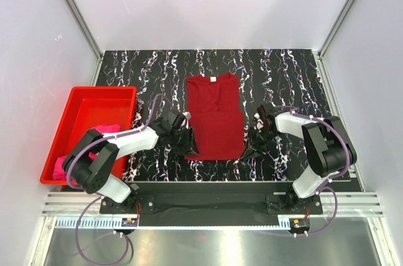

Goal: Fold and stack the t-shirts
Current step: Fold the tshirt

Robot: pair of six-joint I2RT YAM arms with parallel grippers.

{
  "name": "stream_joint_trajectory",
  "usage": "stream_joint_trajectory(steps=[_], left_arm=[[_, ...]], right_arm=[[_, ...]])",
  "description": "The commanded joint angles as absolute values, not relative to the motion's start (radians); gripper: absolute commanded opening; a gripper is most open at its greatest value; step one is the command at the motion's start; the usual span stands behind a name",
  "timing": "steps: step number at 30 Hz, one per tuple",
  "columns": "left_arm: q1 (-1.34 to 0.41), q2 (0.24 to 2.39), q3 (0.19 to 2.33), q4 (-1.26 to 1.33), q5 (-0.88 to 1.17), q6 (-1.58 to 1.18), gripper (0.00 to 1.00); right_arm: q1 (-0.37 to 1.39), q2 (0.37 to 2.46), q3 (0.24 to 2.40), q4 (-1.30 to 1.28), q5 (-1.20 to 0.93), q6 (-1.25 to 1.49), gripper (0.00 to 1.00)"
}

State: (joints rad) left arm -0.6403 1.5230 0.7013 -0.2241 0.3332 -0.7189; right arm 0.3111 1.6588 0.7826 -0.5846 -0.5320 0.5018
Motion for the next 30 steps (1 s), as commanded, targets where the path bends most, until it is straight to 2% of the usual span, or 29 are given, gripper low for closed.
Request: stream_joint_trajectory(steps=[1, 2, 3, 5, 6, 9, 10, 15, 19, 30], left_arm=[[-0.640, 1.474, 0.653, -0.419, 0.190, -0.640, 0.45], [-0.640, 1.421, 0.657, -0.458, 0.183, -0.640, 0.47], [-0.641, 1.384, 0.658, -0.478, 0.173, -0.643, 0.53], [-0.646, 1.320, 0.657, -0.526, 0.144, -0.670, 0.61], [-0.647, 1.265, 0.652, -0.534, 0.138, -0.684, 0.65], [-0.650, 1.215, 0.627, -0.532, 0.143, -0.739, 0.66], [-0.650, 1.207, 0.608, -0.528, 0.147, -0.777, 0.66], [-0.652, 1.128, 0.546, -0.476, 0.112, -0.891, 0.64], [-0.652, 1.060, 0.505, -0.491, 0.063, -1.006, 0.63], [-0.608, 1.118, 0.469, -0.471, 0.043, -1.111, 0.62]], right_arm=[[0.305, 1.595, 0.767, -0.633, -0.489, 0.486, 0.25], [0.307, 1.579, 0.755, -0.641, -0.485, 0.494, 0.31], [0.305, 1.545, 0.750, -0.647, -0.470, 0.514, 0.43], [0.305, 1.510, 0.732, -0.653, -0.474, 0.544, 0.48], [0.305, 1.475, 0.726, -0.657, -0.459, 0.590, 0.54], [0.304, 1.407, 0.692, -0.631, -0.451, 0.662, 0.68], [0.304, 1.396, 0.675, -0.609, -0.443, 0.670, 0.70], [0.301, 1.407, 0.635, -0.525, -0.529, 0.708, 0.70], [0.307, 1.431, 0.540, -0.356, -0.609, 0.802, 0.64], [0.388, 1.376, 0.486, -0.285, -0.566, 0.914, 0.64]])
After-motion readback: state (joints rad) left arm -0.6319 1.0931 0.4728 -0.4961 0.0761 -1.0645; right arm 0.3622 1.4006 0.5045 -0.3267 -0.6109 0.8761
